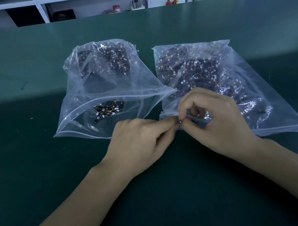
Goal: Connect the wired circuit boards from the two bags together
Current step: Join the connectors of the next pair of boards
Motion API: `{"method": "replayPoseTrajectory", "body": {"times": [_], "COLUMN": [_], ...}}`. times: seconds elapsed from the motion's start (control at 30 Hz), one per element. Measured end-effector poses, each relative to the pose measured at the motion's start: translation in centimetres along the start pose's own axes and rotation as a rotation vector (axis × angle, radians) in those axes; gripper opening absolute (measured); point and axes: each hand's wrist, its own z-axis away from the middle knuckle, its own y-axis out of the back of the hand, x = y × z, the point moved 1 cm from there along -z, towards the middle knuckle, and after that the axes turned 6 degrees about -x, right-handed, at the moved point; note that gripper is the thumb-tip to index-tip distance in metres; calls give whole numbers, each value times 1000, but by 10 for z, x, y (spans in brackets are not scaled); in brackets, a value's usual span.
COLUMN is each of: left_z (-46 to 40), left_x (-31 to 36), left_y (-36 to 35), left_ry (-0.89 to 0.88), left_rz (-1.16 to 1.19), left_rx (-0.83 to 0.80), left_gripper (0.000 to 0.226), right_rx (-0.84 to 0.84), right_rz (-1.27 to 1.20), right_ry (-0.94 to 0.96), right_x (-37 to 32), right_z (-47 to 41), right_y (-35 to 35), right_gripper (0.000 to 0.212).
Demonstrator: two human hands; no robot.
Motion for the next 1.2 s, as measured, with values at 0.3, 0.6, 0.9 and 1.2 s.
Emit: {"method": "replayPoseTrajectory", "body": {"times": [0.3,0.6,0.9,1.2], "left_z": [6,7,12,13], "left_x": [-38,-68,-67,-49], "left_y": [10,8,16,17], "left_ry": [343,607,436,282], "left_rz": [-39,-201,-158,-65], "left_rx": [74,-324,-195,-17], "left_gripper": [30,53,31,15], "right_rx": [-14,-21,-19,-24], "right_rz": [12,16,19,13], "right_ry": [-28,-30,-23,-23], "right_x": [1,0,1,3], "right_z": [0,0,1,2], "right_y": [1,1,1,0], "right_gripper": [23,24,23,24]}}
